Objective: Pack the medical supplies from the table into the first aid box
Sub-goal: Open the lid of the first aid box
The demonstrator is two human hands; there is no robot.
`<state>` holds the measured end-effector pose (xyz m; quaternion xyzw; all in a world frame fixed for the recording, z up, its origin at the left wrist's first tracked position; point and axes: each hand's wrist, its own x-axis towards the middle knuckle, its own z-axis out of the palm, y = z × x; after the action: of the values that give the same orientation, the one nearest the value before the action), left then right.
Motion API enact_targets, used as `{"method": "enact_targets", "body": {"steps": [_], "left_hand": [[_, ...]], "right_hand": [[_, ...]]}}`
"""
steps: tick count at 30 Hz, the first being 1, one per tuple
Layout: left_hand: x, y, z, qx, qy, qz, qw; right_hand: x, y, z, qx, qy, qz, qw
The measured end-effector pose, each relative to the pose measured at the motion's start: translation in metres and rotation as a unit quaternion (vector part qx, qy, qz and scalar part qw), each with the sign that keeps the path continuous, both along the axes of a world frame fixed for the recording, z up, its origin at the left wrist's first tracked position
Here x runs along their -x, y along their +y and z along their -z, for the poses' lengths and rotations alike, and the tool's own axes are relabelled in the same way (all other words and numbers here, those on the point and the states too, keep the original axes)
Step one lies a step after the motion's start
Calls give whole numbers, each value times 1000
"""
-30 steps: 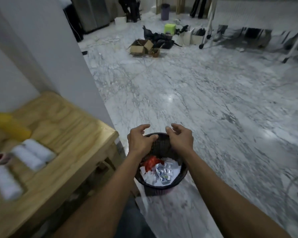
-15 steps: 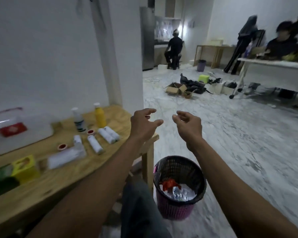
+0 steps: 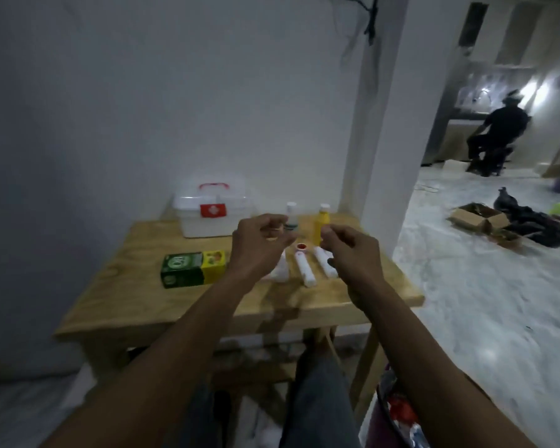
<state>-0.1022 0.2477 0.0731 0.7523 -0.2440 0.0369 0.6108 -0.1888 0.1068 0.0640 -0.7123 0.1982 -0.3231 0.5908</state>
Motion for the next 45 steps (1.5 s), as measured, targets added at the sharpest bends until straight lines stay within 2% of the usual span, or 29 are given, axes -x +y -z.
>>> {"method": "enact_targets", "body": {"steps": [7, 11, 17, 21, 29, 37, 45], "left_hand": [[-53, 78, 7, 26, 51, -113, 992], [-94, 101, 10, 14, 60, -156, 986], [-156, 108, 19, -3, 37, -191, 981], [-203, 105, 29, -39, -13, -230, 972], [-268, 93, 40, -30, 58, -192, 979], [-280, 87, 47, -14, 83, -201, 976], [-248, 91, 50, 4, 85, -198, 976]], "right_hand": [[-67, 40, 5, -47, -9, -83, 995], [-111, 48, 5, -47, 0, -77, 996], [-179, 55, 12, -4, 28, -62, 998], [-224, 56, 14, 25, 48, -47, 997], [-292, 56, 26, 12, 67, -39, 997], [-306, 55, 33, 3, 62, -39, 997], [-260, 57, 28, 9, 53, -29, 998]]}}
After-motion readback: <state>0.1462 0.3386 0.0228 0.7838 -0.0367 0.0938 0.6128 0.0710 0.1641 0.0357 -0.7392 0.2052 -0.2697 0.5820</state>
